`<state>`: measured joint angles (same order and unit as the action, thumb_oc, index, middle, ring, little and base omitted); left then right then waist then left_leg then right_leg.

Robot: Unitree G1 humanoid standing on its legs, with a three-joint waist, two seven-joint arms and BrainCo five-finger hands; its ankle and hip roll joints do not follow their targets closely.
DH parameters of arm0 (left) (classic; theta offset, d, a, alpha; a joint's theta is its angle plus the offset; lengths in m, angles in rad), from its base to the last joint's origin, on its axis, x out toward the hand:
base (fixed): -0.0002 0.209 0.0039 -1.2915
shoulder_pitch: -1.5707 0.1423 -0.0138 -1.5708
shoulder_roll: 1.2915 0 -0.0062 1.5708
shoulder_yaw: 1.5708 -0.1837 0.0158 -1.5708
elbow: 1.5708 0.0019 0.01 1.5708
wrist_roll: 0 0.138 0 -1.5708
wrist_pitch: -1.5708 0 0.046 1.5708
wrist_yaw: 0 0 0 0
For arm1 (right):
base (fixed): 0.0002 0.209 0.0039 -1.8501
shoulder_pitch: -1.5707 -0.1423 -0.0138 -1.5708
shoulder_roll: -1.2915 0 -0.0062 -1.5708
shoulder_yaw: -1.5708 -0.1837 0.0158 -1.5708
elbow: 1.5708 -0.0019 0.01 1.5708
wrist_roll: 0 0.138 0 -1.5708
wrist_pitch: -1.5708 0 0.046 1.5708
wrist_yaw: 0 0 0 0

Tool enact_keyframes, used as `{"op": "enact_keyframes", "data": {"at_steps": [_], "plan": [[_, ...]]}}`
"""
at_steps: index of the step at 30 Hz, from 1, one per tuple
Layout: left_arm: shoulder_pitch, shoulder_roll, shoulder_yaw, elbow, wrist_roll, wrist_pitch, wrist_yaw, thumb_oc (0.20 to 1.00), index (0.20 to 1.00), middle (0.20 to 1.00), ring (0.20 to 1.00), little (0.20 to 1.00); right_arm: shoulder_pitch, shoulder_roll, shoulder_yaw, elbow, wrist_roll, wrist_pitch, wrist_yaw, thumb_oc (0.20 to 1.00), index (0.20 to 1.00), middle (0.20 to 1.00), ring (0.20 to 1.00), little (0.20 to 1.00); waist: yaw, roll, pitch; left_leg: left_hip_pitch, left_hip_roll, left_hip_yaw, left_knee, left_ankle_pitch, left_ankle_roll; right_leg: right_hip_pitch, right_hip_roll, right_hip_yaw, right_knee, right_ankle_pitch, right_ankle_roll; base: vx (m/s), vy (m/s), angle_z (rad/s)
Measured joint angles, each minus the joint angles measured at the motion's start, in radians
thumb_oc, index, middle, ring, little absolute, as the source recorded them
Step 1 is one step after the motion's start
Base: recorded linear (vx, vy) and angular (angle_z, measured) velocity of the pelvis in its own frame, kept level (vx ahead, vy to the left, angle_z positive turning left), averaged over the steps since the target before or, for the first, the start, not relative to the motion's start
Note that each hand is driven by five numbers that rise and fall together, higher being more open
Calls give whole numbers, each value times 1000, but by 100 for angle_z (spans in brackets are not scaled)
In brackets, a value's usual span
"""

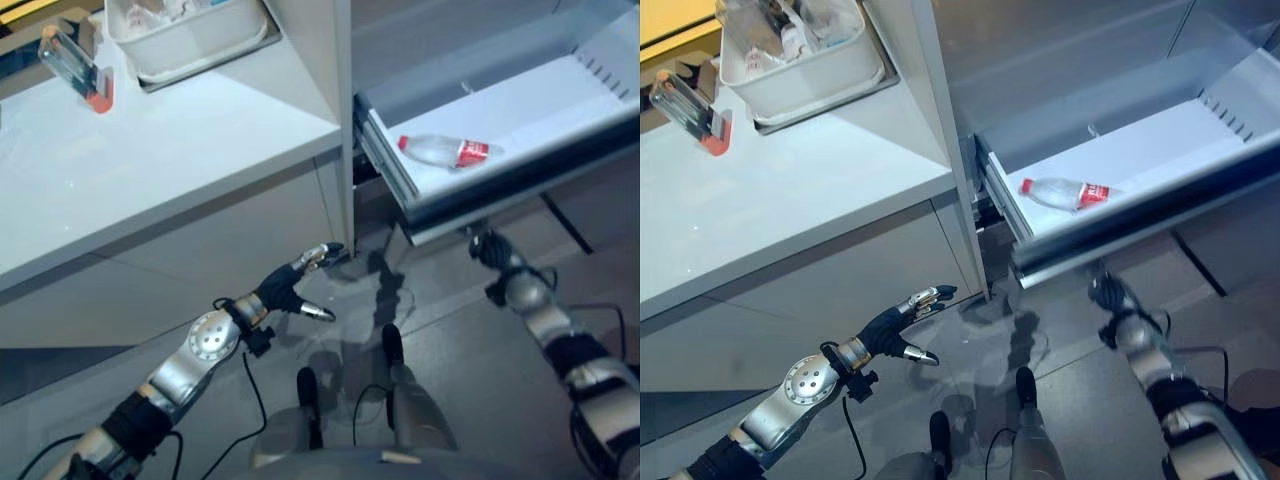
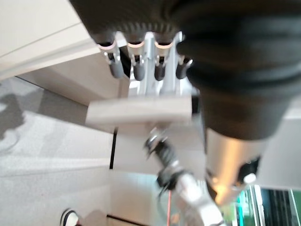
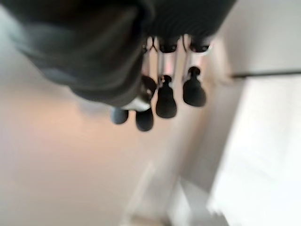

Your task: Take the drinks into the refrigerator

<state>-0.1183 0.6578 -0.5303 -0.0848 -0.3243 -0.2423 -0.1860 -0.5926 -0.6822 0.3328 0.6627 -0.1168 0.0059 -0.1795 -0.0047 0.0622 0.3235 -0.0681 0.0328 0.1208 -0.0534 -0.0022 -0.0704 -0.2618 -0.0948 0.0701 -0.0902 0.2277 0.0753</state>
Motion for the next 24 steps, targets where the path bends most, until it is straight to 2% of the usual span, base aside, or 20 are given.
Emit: {"op": "enact_keyframes", "data": {"at_steps": [5, 8, 10, 13, 14, 15, 16, 17, 21, 24], "plan": [[-56, -30, -6, 5, -3, 0, 37, 1000, 1000, 1000, 1000, 1000, -344, 6, 74, -9, -27, -12, -59, 200, 200, 200, 200, 200, 33, 4, 64, -55, 0, -16, 24, 12, -3, -44, 2, -3, 1, 24, -9, -57, 16, 4], [-100, -54, -6, 8, -3, -1, 62, 1000, 1000, 1000, 1000, 1000, -559, 15, 137, 14, -56, -31, -78, 200, 200, 200, 200, 200, 72, 4, 95, -88, 6, -41, 42, 20, -19, -63, 4, -27, 2, 36, -23, -60, 6, 18], [-113, -50, 0, 16, -3, -1, 82, 1000, 1000, 1000, 1000, 1000, -604, 22, 146, 22, -72, -33, -95, 200, 200, 200, 200, 200, 92, -2, 108, -95, 10, -49, 46, 22, -21, -61, 5, -35, 3, 37, -24, -28, -15, 18], [-127, -52, 16, 42, -1, 0, 110, 1000, 1000, 1000, 1000, 1000, -612, 29, 150, 53, -72, -48, -110, 200, 200, 200, 200, 200, 74, -13, 116, -105, 4, -66, 51, 22, -21, -64, -3, -48, 19, 26, -21, -14, -22, 13], [-131, -53, 17, 41, 1, 0, 116, 1000, 1000, 1000, 1000, 1000, -612, 29, 150, 53, -72, -46, -110, 244, 244, 244, 244, 244, 74, -14, 116, -107, 5, -71, 51, 22, -21, -64, -3, -53, 21, 23, -21, 2, -21, 19], [-126, -55, 24, 40, 9, -1, 121, 1000, 1000, 1000, 1000, 1000, -610, 37, 147, 52, -72, -45, -110, 542, 542, 542, 542, 542, 74, -15, 117, -110, 6, -75, 52, 23, -20, -64, -3, -59, 25, 13, -18, 0, -12, 15], [-120, -61, 36, 41, 18, -1, 124, 1000, 1000, 1000, 1000, 1000, -610, 42, 148, 51, -72, -45, -112, 736, 736, 736, 736, 736, 73, -15, 117, -110, 7, -79, 53, 23, -20, -64, -2, -62, 25, 12, -18, 2, 2, 12], [-120, -62, 42, 41, 27, -1, 134, 1000, 1000, 1000, 1000, 1000, -610, 43, 148, 49, -72, -46, -112, 1000, 1000, 1000, 1000, 1000, 74, -15, 117, -115, 8, -84, 55, 23, -19, -64, -1, -67, 26, 12, -19, -1, 6, 12], [-109, -77, 52, 41, 37, -1, 151, 1000, 1000, 1000, 1000, 1000, -557, 57, 99, 37, -68, -62, -117, 1000, 1000, 1000, 1000, 1000, 74, -16, 117, -117, 9, -95, 62, 23, -19, -57, -3, -78, 27, 12, -19, -6, 11, 8], [-97, -96, 57, 41, 37, -1, 156, 1000, 1000, 1000, 1000, 1000, -446, 88, 70, 67, -64, -58, -105, 1000, 1000, 1000, 1000, 1000, 79, -19, 119, -111, 7, -97, 67, 23, -18, -57, -4, -78, 31, 12, -19, -4, 10, 1]]}}
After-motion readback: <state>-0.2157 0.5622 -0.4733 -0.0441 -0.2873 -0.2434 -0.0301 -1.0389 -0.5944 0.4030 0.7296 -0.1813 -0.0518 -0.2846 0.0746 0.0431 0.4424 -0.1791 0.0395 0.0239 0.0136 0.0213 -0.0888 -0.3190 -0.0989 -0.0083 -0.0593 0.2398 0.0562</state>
